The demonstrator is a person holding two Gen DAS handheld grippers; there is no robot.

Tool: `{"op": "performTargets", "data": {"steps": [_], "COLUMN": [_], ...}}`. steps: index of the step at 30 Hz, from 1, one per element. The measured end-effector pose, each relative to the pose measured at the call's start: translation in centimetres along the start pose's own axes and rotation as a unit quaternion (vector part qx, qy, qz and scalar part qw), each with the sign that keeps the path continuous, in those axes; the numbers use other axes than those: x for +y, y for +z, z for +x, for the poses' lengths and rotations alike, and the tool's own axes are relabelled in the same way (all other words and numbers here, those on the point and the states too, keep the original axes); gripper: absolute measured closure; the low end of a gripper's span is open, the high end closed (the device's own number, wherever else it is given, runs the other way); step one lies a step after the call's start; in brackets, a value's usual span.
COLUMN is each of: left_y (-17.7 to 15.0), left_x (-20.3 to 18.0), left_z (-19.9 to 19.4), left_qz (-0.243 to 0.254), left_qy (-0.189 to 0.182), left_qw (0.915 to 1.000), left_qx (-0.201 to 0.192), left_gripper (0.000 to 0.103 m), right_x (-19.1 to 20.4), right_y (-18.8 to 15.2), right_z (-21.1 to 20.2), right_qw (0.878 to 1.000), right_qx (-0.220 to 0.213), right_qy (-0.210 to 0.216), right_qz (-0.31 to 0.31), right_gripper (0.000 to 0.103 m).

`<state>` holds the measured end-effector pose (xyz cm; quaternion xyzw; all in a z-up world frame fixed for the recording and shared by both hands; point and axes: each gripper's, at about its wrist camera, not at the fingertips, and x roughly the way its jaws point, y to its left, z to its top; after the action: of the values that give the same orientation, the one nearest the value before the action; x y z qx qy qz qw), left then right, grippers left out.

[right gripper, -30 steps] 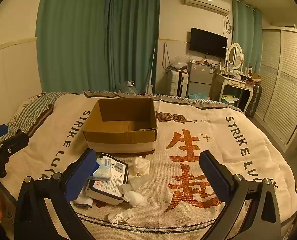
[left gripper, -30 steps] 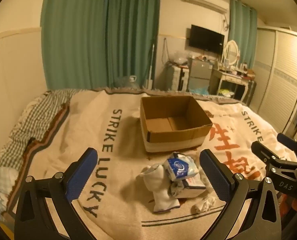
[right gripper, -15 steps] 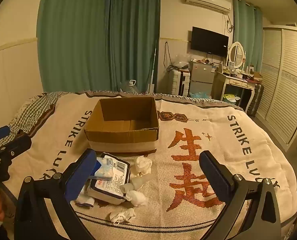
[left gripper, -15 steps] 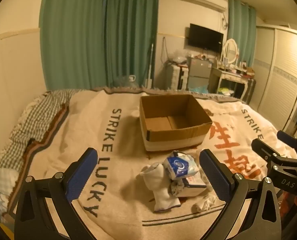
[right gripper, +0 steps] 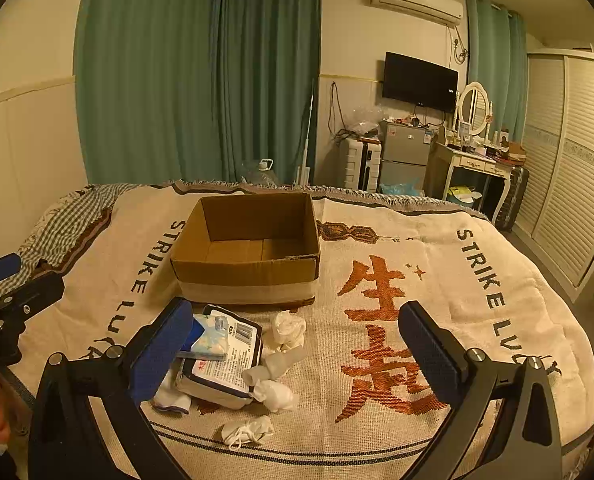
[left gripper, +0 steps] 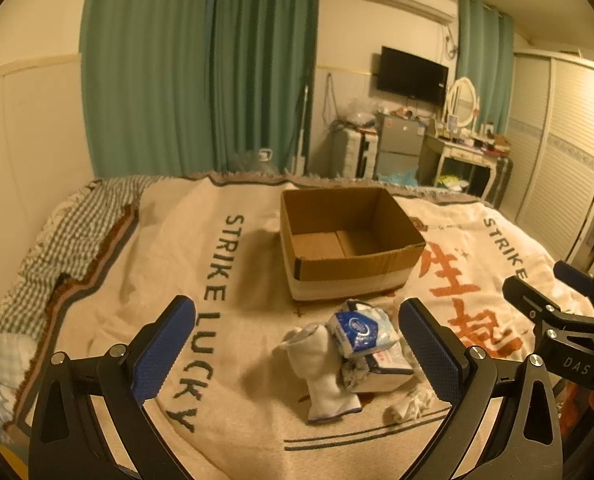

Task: Organize soft objects

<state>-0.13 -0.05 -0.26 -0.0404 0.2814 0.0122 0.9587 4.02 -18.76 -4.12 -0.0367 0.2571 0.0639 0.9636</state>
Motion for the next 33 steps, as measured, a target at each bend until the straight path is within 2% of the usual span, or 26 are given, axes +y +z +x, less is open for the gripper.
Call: {"op": "performTargets", "data": {"steps": [33], "left_y": [-0.48], "left_x": [-0.78], "left_z": [0.26], "left_qz": [0.012], "left_qy": [0.008], "left_qw": [0.9999], "left_qx": [-0.003], "left_gripper": [0.0], "right_x": [-0.41], "right_y": [0.28], "right_z": [-0.02], "right_qw": [1.0], "right_qx": [0.007], "right_qy": [0.002], "right_qz": [0.005], "right_gripper": [0.0]}}
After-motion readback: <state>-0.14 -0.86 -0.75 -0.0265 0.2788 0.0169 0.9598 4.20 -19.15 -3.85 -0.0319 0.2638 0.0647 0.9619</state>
